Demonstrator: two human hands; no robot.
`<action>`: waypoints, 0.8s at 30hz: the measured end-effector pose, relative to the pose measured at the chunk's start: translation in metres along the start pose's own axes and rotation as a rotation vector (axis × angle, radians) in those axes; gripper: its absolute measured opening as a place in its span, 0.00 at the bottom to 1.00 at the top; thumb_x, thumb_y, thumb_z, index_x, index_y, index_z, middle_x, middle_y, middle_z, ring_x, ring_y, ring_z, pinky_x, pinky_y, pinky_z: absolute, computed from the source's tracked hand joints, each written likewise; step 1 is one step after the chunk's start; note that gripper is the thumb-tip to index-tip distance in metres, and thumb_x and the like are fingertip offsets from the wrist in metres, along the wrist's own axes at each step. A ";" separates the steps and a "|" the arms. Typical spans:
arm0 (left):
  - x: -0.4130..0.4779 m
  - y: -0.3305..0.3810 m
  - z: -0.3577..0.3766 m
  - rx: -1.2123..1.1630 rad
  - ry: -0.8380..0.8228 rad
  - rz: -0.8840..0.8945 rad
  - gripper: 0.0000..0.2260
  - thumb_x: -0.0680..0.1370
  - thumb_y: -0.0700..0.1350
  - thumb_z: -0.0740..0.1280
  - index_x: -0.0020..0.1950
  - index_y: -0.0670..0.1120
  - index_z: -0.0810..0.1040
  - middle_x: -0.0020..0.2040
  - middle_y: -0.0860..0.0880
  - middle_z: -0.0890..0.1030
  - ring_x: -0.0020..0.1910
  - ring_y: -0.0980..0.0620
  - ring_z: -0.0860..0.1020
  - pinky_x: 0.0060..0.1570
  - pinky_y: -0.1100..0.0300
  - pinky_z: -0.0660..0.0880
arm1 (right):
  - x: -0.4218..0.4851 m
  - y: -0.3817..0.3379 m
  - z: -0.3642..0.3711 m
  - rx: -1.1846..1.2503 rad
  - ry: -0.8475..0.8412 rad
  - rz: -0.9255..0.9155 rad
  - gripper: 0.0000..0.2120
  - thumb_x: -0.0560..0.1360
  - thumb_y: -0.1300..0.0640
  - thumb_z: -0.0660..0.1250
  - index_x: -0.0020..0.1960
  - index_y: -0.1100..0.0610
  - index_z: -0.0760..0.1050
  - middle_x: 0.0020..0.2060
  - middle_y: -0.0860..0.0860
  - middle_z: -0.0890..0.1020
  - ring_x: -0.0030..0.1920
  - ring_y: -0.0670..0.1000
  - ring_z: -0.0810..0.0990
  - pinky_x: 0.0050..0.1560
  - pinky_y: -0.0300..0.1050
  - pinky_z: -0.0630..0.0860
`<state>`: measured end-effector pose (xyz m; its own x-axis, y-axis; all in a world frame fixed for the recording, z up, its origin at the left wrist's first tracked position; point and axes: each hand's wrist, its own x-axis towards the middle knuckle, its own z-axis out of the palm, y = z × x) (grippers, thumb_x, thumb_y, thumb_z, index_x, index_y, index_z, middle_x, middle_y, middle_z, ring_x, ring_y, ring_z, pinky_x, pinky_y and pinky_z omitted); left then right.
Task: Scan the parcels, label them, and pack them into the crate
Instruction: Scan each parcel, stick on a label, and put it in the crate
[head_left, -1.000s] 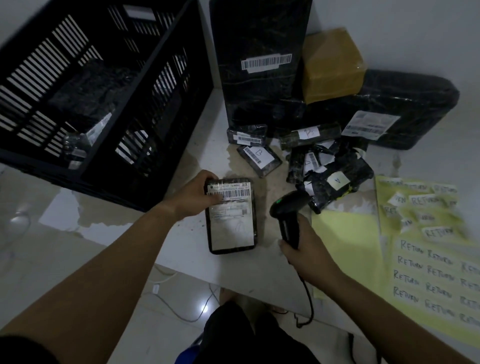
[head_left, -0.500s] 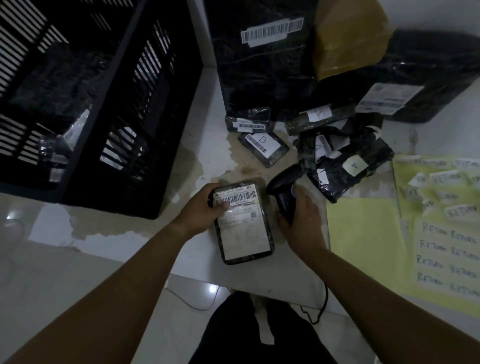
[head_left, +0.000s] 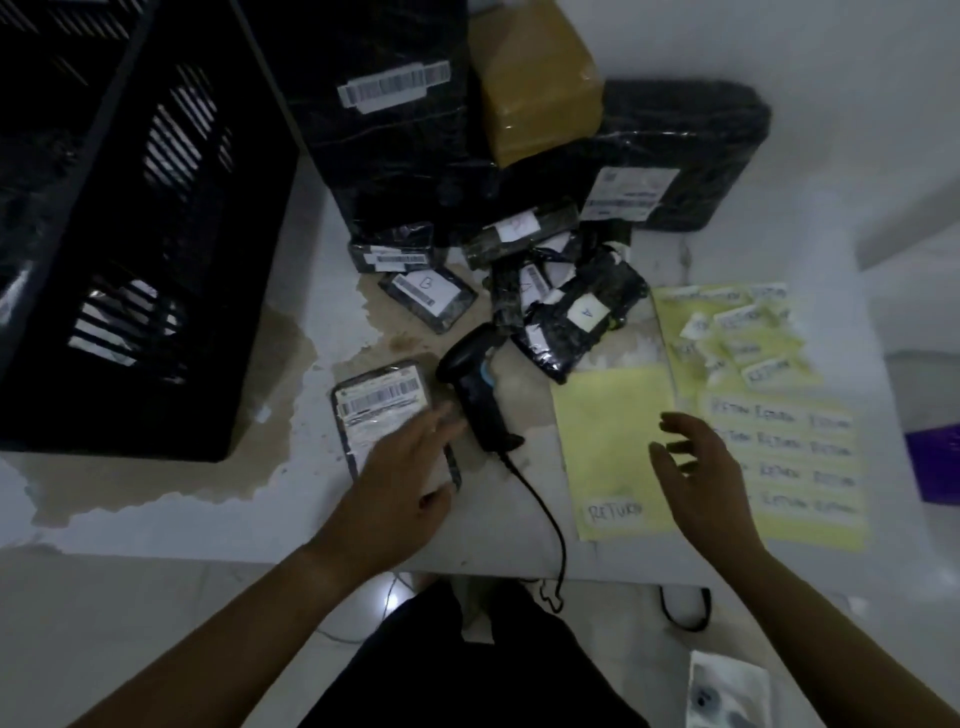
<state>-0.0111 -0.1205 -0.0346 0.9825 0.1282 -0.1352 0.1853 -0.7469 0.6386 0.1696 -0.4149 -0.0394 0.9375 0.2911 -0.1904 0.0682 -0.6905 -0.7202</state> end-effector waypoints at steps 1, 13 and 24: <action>0.002 0.012 0.011 0.018 -0.045 0.068 0.29 0.80 0.47 0.64 0.80 0.54 0.61 0.81 0.55 0.58 0.80 0.57 0.54 0.76 0.57 0.54 | -0.006 0.012 -0.010 -0.031 -0.032 0.002 0.16 0.79 0.57 0.66 0.66 0.51 0.73 0.60 0.48 0.77 0.54 0.50 0.78 0.46 0.44 0.75; 0.066 0.114 0.107 0.476 -0.511 0.129 0.30 0.82 0.39 0.59 0.83 0.42 0.51 0.83 0.43 0.50 0.80 0.43 0.53 0.77 0.49 0.48 | -0.030 0.067 -0.003 -0.338 -0.273 -0.265 0.15 0.74 0.59 0.71 0.60 0.57 0.79 0.59 0.51 0.78 0.55 0.54 0.79 0.54 0.47 0.77; 0.075 0.112 0.113 0.541 -0.591 0.095 0.33 0.82 0.38 0.60 0.83 0.43 0.48 0.83 0.44 0.51 0.79 0.45 0.58 0.75 0.51 0.51 | -0.027 0.073 0.001 -0.311 -0.208 -0.234 0.05 0.75 0.61 0.69 0.47 0.54 0.75 0.48 0.49 0.78 0.43 0.53 0.79 0.39 0.48 0.77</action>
<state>0.0809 -0.2680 -0.0586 0.7928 -0.2052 -0.5738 -0.0824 -0.9691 0.2326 0.1489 -0.4725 -0.0879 0.7982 0.5686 -0.1990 0.3997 -0.7470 -0.5312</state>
